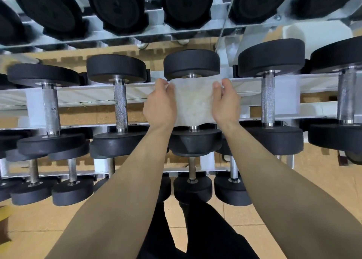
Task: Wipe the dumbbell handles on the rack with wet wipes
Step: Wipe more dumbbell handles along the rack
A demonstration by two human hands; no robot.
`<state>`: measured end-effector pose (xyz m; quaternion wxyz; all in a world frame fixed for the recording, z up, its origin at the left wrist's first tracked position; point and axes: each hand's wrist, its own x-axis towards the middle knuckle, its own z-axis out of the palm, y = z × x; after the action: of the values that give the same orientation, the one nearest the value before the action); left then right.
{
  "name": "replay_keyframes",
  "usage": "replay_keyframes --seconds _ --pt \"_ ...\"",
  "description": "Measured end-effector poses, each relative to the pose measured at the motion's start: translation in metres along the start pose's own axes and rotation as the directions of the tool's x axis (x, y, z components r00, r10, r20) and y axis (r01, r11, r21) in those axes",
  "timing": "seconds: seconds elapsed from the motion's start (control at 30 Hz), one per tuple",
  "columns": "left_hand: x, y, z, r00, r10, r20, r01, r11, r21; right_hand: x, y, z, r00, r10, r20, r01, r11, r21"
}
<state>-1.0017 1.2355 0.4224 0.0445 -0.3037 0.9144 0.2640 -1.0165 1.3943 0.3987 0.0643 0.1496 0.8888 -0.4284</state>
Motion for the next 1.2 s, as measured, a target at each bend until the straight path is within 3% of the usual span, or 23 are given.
replay_keyframes --seconds 0.07,0.13,0.2,0.3,0.4,0.53,0.67,0.8,0.93,1.07,1.13,1.2 --pt "0.003 0.002 -0.003 0.999 -0.022 -0.030 0.019 0.994 -0.107 0.000 -0.004 0.002 0.997 0.069 -0.021 -0.071 0.996 -0.059" --pt "0.001 0.001 -0.007 0.994 -0.079 -0.076 0.051 0.947 -0.317 -0.005 -0.007 0.002 0.982 0.115 -0.147 -0.123 0.991 -0.048" --pt "-0.008 -0.002 -0.009 0.988 -0.091 -0.124 0.031 0.908 -0.419 -0.013 -0.016 -0.001 0.968 0.073 -0.240 -0.081 0.997 -0.020" --pt "-0.028 -0.006 -0.003 0.994 -0.061 -0.092 0.015 0.901 -0.433 -0.025 -0.038 0.008 0.991 0.130 0.005 -0.130 0.991 0.031" --pt "-0.044 -0.003 0.003 0.990 -0.140 -0.007 0.112 0.817 -0.566 -0.022 -0.057 0.024 0.923 0.286 0.258 -0.326 0.936 0.130" --pt "-0.061 0.002 0.007 0.976 -0.214 0.036 0.189 0.757 -0.626 -0.008 -0.063 0.039 0.904 0.330 0.271 -0.387 0.902 0.192" --pt "-0.065 0.004 0.008 0.974 -0.221 0.047 0.205 0.776 -0.597 0.002 -0.056 0.050 0.889 0.371 0.268 -0.429 0.880 0.204" --pt "-0.065 0.006 0.007 0.980 -0.186 0.066 0.190 0.799 -0.571 0.009 -0.047 0.048 0.855 0.336 0.395 -0.465 0.834 0.296" --pt "-0.064 0.007 0.006 0.973 -0.207 0.097 0.226 0.799 -0.558 0.014 -0.043 0.037 0.745 0.255 0.617 -0.585 0.694 0.419" --pt "-0.065 0.007 0.005 0.971 -0.211 0.109 0.236 0.804 -0.546 0.020 -0.039 0.032 0.582 0.229 0.780 -0.712 0.608 0.352" --pt "-0.065 0.008 0.004 0.973 -0.210 0.100 0.230 0.800 -0.554 0.020 -0.038 0.034 0.573 0.236 0.785 -0.724 0.596 0.349" --pt "-0.064 0.008 0.004 0.970 -0.220 0.101 0.239 0.798 -0.553 0.019 -0.038 0.035 0.615 0.230 0.754 -0.687 0.625 0.370"
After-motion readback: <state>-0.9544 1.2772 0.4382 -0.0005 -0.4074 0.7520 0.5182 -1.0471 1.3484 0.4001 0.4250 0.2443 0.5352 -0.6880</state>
